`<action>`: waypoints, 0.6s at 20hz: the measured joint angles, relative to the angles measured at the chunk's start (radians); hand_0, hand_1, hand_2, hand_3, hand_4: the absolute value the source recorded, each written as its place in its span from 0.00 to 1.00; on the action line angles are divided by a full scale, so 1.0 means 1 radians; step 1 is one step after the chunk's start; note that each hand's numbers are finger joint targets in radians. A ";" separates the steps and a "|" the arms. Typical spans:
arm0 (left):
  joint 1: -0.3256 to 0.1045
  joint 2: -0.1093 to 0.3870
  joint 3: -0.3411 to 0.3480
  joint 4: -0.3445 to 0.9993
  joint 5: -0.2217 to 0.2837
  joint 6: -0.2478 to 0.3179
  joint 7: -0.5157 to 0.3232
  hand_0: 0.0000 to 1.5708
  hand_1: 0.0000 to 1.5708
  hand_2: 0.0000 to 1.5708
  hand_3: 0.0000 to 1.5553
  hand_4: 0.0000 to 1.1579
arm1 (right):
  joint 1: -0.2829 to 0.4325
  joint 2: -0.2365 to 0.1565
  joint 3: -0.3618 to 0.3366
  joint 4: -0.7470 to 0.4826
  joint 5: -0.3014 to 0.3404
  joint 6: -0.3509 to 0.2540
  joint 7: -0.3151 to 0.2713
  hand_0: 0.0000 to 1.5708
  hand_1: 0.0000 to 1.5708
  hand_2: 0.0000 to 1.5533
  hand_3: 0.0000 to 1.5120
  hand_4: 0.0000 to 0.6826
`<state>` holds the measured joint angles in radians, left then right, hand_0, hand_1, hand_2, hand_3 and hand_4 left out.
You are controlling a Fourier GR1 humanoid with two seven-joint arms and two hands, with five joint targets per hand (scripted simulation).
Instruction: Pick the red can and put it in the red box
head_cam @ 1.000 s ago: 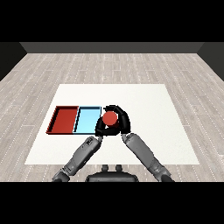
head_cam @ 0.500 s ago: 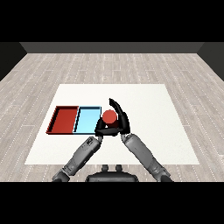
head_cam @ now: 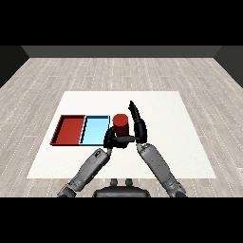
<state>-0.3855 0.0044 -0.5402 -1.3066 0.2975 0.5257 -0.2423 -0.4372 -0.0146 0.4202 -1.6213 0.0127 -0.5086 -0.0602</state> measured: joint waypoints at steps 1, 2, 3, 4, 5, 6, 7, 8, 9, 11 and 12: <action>0.004 -0.001 0.004 -0.002 -0.011 -0.004 0.001 1.00 1.00 1.00 0.95 0.98 | 0.007 0.000 -0.011 -0.016 0.004 0.007 0.011 0.00 0.00 0.00 0.00 0.00; 0.004 -0.001 0.007 -0.010 -0.018 -0.006 0.004 1.00 1.00 1.00 0.95 0.98 | 0.008 0.003 -0.023 -0.027 -0.007 0.010 0.008 0.00 0.00 0.00 0.00 0.00; 0.001 -0.002 -0.001 -0.001 -0.012 -0.001 -0.008 1.00 1.00 1.00 0.95 0.98 | 0.016 0.000 -0.031 -0.057 -0.005 0.014 0.025 0.00 0.00 0.00 0.00 0.00; -0.002 0.001 0.013 -0.001 -0.017 -0.010 -0.003 1.00 1.00 1.00 0.94 0.98 | 0.024 -0.006 -0.041 -0.083 -0.002 0.021 0.038 0.00 0.00 0.00 0.00 0.00; 0.004 0.008 0.023 -0.006 -0.022 -0.017 -0.004 1.00 1.00 1.00 0.94 0.98 | 0.045 -0.018 -0.050 -0.116 -0.004 0.029 0.038 0.00 0.00 0.00 0.00 0.00; 0.003 0.017 0.036 -0.009 -0.027 -0.023 0.002 1.00 1.00 1.00 0.94 0.98 | 0.067 -0.021 -0.054 -0.143 -0.002 0.029 0.034 0.00 0.00 0.00 0.00 0.00; -0.001 0.017 0.046 -0.011 -0.033 -0.021 0.013 1.00 1.00 1.00 0.95 0.98 | 0.097 -0.037 -0.066 -0.179 -0.013 0.043 0.030 0.00 0.00 0.00 0.00 0.00; -0.006 0.021 0.052 -0.024 -0.044 -0.016 0.032 1.00 1.00 1.00 0.95 0.99 | 0.119 -0.048 -0.079 -0.204 -0.024 0.057 0.023 0.00 0.00 0.00 0.00 0.00; 0.004 0.037 0.059 -0.046 -0.049 -0.021 0.042 1.00 1.00 1.00 0.94 0.99 | 0.143 -0.059 -0.097 -0.215 -0.042 0.075 0.000 0.00 0.00 0.00 0.00 0.00; 0.006 0.058 0.088 -0.050 -0.052 -0.036 0.047 1.00 1.00 1.00 0.95 0.99 | 0.200 -0.090 -0.130 -0.273 -0.067 0.100 -0.010 0.00 0.00 0.00 0.00 0.00; 0.003 0.062 0.098 -0.053 -0.059 -0.035 0.056 1.00 1.00 1.00 0.94 0.99 | 0.225 -0.106 -0.149 -0.289 -0.078 0.117 -0.024 0.00 0.00 0.00 0.00 0.00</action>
<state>-0.3828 0.0666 -0.4417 -1.3592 0.2381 0.4910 -0.1867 -0.2124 -0.1209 0.2710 -1.9099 -0.0650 -0.3918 -0.0839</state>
